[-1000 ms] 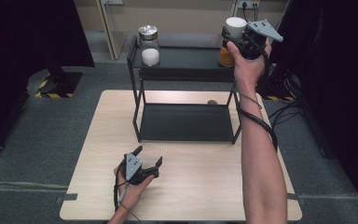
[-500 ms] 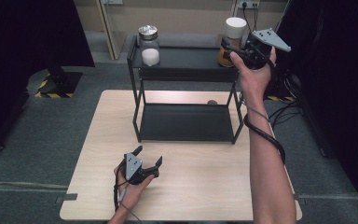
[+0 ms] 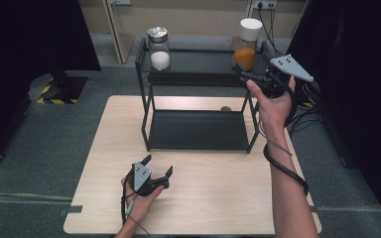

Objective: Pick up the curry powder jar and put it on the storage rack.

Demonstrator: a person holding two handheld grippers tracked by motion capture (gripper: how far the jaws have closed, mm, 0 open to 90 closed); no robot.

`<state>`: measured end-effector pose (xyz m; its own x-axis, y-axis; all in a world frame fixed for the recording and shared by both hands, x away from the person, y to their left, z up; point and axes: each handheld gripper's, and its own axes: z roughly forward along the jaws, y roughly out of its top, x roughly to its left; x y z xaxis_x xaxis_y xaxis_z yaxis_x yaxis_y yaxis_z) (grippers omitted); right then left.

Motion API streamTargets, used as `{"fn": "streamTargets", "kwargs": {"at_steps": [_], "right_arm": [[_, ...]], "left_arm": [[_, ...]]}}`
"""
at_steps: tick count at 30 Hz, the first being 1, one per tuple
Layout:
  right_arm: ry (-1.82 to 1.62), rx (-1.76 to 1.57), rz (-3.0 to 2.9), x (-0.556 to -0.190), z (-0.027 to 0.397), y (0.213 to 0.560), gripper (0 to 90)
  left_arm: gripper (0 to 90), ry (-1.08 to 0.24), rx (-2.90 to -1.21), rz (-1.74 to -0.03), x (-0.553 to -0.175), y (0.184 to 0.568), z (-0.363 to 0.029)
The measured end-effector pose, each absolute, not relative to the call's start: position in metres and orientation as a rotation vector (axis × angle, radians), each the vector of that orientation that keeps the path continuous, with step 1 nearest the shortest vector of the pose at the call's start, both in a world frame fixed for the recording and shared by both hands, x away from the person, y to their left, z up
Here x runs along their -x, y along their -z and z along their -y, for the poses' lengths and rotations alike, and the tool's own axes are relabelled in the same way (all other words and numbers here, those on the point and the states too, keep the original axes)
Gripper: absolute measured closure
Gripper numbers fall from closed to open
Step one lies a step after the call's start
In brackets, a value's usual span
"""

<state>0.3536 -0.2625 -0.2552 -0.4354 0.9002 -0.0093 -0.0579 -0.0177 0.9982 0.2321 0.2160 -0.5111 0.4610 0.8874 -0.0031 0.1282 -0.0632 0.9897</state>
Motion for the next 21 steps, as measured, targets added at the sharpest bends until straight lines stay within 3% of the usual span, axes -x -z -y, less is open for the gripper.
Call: {"fn": "streamTargets", "kwargs": {"at_steps": [21], "right_arm": [[-1.555, -0.885, -1.547, -0.311, 0.267, 0.304, 5.3]], "left_arm": [[9.6, -0.8, -1.521, -0.929, -0.232, 0.511, -0.216]]}}
